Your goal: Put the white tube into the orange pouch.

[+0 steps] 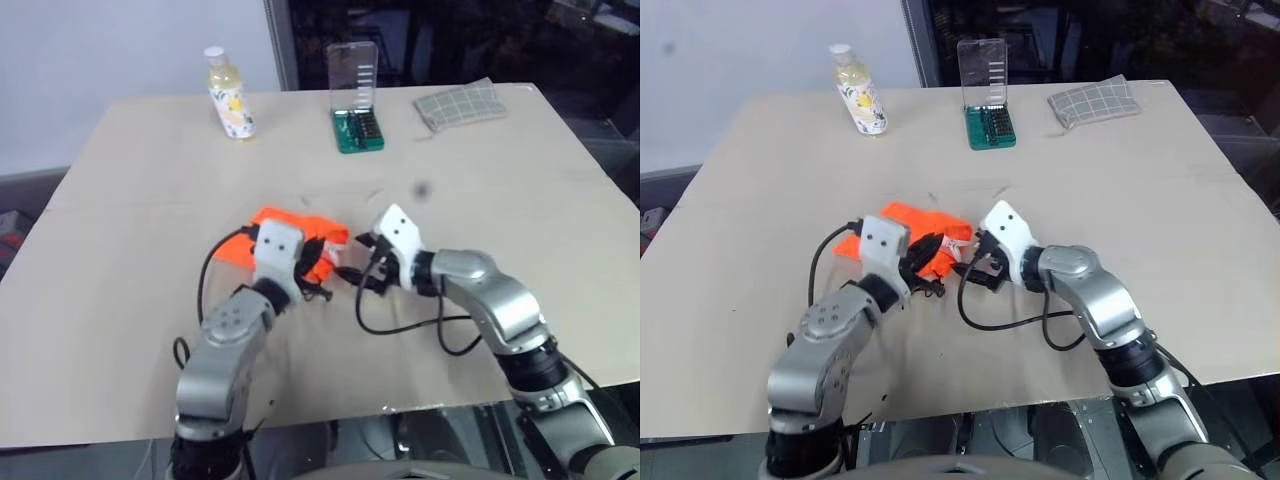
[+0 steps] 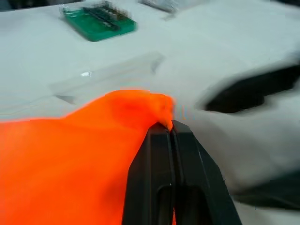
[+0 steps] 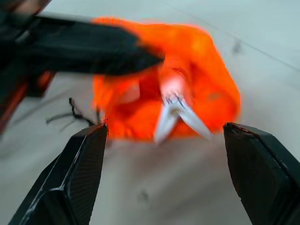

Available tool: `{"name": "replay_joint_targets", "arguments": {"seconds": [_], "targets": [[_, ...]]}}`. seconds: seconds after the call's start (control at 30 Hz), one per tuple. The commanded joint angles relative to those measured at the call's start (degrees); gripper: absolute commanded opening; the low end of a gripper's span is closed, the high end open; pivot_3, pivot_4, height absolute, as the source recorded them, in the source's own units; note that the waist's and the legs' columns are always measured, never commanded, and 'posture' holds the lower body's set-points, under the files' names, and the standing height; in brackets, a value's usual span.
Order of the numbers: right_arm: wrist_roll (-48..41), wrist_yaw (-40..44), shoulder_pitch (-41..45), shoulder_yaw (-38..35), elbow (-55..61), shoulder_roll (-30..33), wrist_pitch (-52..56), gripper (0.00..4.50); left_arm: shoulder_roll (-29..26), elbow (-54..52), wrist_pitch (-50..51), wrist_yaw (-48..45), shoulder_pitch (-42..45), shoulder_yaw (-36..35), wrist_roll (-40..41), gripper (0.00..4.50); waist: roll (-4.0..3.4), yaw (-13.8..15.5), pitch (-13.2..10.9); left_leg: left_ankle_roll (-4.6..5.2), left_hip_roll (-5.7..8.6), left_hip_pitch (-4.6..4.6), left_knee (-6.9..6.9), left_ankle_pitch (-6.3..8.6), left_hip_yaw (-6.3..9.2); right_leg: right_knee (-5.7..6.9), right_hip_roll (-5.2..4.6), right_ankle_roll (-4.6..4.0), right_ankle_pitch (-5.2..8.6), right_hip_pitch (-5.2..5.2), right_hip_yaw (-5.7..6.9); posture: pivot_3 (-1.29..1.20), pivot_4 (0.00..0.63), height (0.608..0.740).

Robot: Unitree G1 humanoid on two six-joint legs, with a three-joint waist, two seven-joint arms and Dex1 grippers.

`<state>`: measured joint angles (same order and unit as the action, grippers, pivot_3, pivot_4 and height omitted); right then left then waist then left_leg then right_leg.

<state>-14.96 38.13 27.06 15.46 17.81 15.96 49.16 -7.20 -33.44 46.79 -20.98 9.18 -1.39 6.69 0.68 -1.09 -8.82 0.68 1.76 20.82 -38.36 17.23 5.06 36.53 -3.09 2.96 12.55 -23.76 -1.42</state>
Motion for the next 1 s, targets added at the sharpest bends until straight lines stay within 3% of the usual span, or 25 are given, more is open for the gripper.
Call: {"name": "replay_joint_targets", "arguments": {"seconds": [0.03,0.27,0.5,1.0], "targets": [[-3.57,-1.57,-1.27,-0.42,4.74,-2.02,3.87,3.97,2.37,2.19,3.53,1.17,4.02,-2.47,4.63,0.0,0.01,0.14,0.0,-0.01,0.0,0.01,0.0,0.0,0.03,0.01,0.01,0.0,0.0,0.0,0.02,0.0,0.15,0.74],[-0.44,-10.38,-2.11,4.34,2.36,-7.73,7.45,3.97,9.82,6.95,16.55,5.19,11.81,-15.07,17.48,0.0,0.04,0.32,0.0,-0.2,-0.02,0.07,-0.05,-0.12,0.06,-0.04,-0.04,0.0,0.0,-0.02,0.03,0.0,0.15,0.74],[1.68,-18.66,-1.06,4.39,-5.03,-16.65,7.3,3.97,9.98,8.29,24.57,7.31,13.93,-21.17,25.26,0.0,0.04,0.21,-0.01,-0.29,0.03,0.04,-0.03,-0.17,0.04,-0.01,0.0,0.0,0.0,-0.03,0.01,0.0,0.15,0.74],[-0.58,-21.09,-2.54,4.25,-5.78,-21.98,9.31,3.97,13.72,16.9,27.0,19.41,22.02,-34.06,36.02,0.0,0.05,0.2,0.0,-0.34,0.05,0.05,0.02,-0.19,0.07,-0.05,0.01,0.0,0.0,-0.05,0.02,0.0,0.15,0.74]]}}
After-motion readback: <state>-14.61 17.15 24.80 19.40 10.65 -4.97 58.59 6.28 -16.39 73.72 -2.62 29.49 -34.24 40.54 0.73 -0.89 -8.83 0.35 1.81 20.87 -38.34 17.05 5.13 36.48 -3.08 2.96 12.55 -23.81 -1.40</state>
